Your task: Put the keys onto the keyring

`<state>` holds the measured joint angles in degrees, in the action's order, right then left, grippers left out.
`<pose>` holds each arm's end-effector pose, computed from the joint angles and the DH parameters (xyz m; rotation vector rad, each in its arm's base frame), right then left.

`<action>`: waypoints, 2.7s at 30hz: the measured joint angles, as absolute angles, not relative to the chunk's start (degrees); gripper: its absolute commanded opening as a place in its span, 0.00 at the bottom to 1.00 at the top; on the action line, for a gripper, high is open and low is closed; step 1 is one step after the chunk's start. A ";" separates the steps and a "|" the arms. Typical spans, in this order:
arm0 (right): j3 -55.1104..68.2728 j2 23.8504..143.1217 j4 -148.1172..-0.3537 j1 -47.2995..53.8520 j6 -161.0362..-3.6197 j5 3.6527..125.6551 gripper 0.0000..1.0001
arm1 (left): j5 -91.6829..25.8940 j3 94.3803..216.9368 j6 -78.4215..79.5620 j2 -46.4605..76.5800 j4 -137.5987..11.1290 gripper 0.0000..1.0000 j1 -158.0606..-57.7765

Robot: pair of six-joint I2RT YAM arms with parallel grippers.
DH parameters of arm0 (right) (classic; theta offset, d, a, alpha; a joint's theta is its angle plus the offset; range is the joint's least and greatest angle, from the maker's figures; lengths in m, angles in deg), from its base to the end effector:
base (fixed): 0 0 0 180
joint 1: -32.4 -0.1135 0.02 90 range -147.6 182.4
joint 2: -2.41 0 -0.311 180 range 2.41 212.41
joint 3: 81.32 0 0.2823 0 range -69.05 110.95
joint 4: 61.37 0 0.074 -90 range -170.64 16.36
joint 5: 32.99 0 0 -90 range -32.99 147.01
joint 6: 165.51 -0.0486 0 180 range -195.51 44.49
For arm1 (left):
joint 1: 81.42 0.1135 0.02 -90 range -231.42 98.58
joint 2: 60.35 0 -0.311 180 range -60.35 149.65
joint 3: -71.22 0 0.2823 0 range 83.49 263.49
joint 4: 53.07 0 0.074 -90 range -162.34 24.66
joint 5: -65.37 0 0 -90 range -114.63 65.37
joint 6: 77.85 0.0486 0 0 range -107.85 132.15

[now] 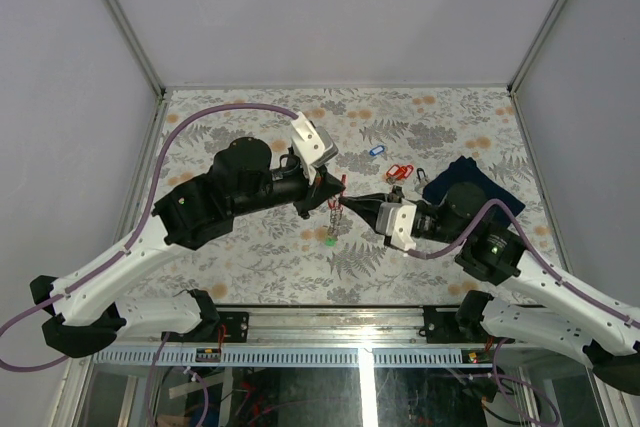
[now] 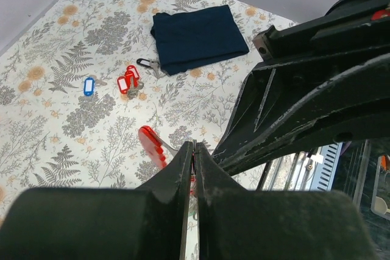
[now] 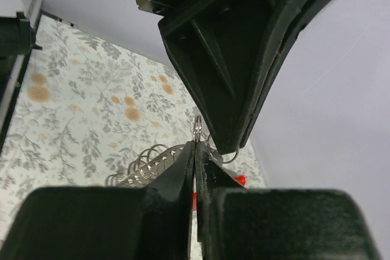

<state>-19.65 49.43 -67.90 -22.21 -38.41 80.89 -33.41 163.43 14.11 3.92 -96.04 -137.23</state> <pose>0.0988 0.1731 0.4292 -1.2624 0.7420 0.5470 0.1356 -0.2128 0.4943 1.0169 1.6115 -0.7908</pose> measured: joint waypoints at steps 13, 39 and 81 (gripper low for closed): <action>-21.79 48.51 -63.05 -22.21 -64.68 75.38 0.00 | -33.96 161.60 11.75 3.14 -93.85 0.01 -136.79; -30.68 45.12 -58.29 -22.25 -83.06 71.76 0.00 | -33.41 153.36 8.27 -1.39 -84.50 0.11 -135.46; -24.02 38.15 -65.61 -22.36 -75.76 80.74 0.00 | -62.24 145.84 12.88 -4.91 -72.58 0.23 -134.61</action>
